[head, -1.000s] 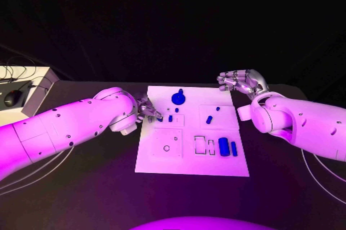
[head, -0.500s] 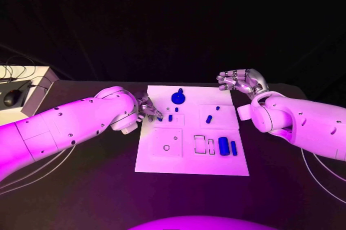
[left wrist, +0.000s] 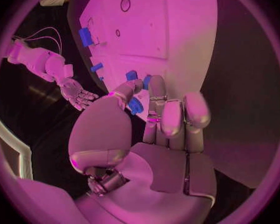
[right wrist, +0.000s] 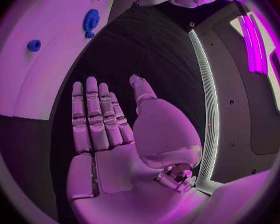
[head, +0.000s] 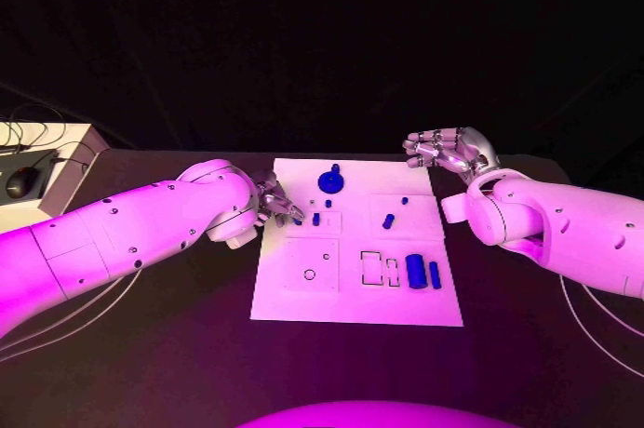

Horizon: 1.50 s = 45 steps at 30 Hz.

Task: Assemble the parts on the task board

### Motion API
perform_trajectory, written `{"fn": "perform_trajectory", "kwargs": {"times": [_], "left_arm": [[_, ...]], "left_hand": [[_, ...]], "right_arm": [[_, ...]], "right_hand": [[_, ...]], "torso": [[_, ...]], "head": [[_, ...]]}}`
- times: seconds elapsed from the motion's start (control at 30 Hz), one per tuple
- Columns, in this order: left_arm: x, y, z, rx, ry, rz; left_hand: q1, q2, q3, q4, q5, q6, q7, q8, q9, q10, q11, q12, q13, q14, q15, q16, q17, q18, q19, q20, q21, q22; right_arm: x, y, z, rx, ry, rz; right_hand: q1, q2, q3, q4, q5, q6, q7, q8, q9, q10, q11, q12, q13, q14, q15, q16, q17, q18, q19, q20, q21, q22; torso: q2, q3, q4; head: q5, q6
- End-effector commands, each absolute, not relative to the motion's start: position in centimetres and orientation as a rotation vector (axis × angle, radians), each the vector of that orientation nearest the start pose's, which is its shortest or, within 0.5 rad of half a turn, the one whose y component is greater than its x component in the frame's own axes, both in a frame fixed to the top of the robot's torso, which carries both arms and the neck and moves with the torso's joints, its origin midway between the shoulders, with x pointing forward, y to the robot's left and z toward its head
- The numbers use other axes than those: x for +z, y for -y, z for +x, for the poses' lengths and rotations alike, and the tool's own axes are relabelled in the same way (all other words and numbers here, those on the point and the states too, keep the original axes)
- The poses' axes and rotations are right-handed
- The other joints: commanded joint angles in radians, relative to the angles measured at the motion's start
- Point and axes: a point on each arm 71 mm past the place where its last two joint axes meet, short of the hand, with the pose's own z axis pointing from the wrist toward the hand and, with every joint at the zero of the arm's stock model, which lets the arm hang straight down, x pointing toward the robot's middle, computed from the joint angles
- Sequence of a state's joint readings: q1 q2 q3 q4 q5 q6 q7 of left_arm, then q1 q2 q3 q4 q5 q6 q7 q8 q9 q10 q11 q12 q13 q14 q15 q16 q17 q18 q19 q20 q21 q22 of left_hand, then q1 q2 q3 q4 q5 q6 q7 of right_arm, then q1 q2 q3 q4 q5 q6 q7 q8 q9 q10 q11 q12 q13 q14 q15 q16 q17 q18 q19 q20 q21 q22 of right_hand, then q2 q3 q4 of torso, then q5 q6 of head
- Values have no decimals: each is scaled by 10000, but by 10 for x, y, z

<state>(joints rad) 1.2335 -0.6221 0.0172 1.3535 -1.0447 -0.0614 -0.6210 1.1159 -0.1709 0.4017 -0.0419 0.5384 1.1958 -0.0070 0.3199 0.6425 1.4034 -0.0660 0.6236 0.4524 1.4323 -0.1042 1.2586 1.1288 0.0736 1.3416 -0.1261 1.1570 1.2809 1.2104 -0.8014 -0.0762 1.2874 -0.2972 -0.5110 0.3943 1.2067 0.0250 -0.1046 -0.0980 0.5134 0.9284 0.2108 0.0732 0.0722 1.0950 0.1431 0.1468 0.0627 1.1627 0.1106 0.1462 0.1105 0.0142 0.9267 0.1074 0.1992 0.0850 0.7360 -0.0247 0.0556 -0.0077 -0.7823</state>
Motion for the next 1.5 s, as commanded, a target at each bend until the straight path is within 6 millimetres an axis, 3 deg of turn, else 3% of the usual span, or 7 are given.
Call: {"fn": "perform_trajectory", "kwargs": {"times": [0.03,0.63,1.2,1.3,1.33,1.37,1.5], "left_arm": [[-200,-157,519,-4246,-21772,-3690],[-200,-154,521,-4303,-21592,-3790],[-199,-156,520,-4325,-21686,-3755],[-198,-156,519,-4387,-21650,-3802],[-198,-156,519,-4403,-21639,-3812],[-198,-156,519,-4421,-21624,-3830],[-198,-158,519,-4446,-21582,-3891]], "left_hand": [[299,402,459,-504,35,161,-116,-28,-37,106,-120,-16,-39,-6,-55,18,-10,-194,67,-2,34,1],[309,388,66,-227,-24,102,-153,15,-45,54,-127,30,-37,-11,-57,-57,-130,-158,39,16,-50,-71],[681,666,-3351,838,-89,301,-266,-43,-264,-115,-144,232,-1,-36,-84,-109,-270,-171,13,-18,-142,-145],[886,876,-4576,929,-246,300,-249,-26,-254,-147,-134,249,-6,-46,-82,-150,-330,-167,2,-23,-177,-170],[897,903,-4775,965,-458,299,-223,-26,-255,-155,-135,252,-6,-50,-81,-159,-341,-165,1,-21,-181,-173],[937,957,-5033,1013,-1052,304,-221,-17,-249,-159,-123,260,-5,-47,-78,-158,-343,-162,-3,-19,-191,-180],[1211,1224,-5743,1207,-1484,294,-216,30,-213,-158,-106,303,-8,-40,-72,-153,-358,-151,12,-1,-183,-178]], "right_arm": [[-190,269,527,11311,-13223,8432],[-190,269,527,11321,-13234,8432],[-190,269,527,11315,-13231,8431],[-190,269,527,11315,-13230,8431],[-190,269,527,11315,-13231,8431],[-190,269,527,11317,-13233,8431],[-190,269,527,11320,-13236,8431]], "right_hand": [[-53,-9,71,-3,77,-70,-3,-51,-9,-49,14,-37,-14,-61,0,-43,-11,-142,-67,-30,-5,-15],[-51,-6,83,-9,118,-73,-2,-53,-10,-48,13,-41,-14,-61,-1,-44,-11,-142,-68,-29,-6,-16],[-55,-10,89,-13,143,-72,0,-53,-10,-50,15,-44,-14,-64,1,-46,-13,-142,-68,-30,-6,-16],[-47,4,107,-21,149,-73,-3,-52,-9,-51,14,-47,-15,-63,0,-47,-13,-142,-69,-29,-8,-16],[-47,4,107,-21,149,-73,-3,-52,-9,-51,14,-47,-15,-63,0,-47,-13,-142,-69,-29,-8,-16],[-47,4,107,-21,149,-73,-3,-52,-9,-51,14,-47,-15,-63,0,-47,-13,-142,-69,-29,-8,-16],[-47,4,107,-21,149,-73,-3,-52,-9,-51,14,-47,-15,-63,0,-47,-13,-142,-69,-29,-8,-16]], "torso": [[-1,-6,1],[5,-13,1],[0,-18,1],[-1,-24,9],[-1,-24,11],[1,-26,11],[2,-23,7]], "head": [[2,5],[-27,26],[-42,21],[-33,21],[-20,27],[7,36],[-12,41]]}}
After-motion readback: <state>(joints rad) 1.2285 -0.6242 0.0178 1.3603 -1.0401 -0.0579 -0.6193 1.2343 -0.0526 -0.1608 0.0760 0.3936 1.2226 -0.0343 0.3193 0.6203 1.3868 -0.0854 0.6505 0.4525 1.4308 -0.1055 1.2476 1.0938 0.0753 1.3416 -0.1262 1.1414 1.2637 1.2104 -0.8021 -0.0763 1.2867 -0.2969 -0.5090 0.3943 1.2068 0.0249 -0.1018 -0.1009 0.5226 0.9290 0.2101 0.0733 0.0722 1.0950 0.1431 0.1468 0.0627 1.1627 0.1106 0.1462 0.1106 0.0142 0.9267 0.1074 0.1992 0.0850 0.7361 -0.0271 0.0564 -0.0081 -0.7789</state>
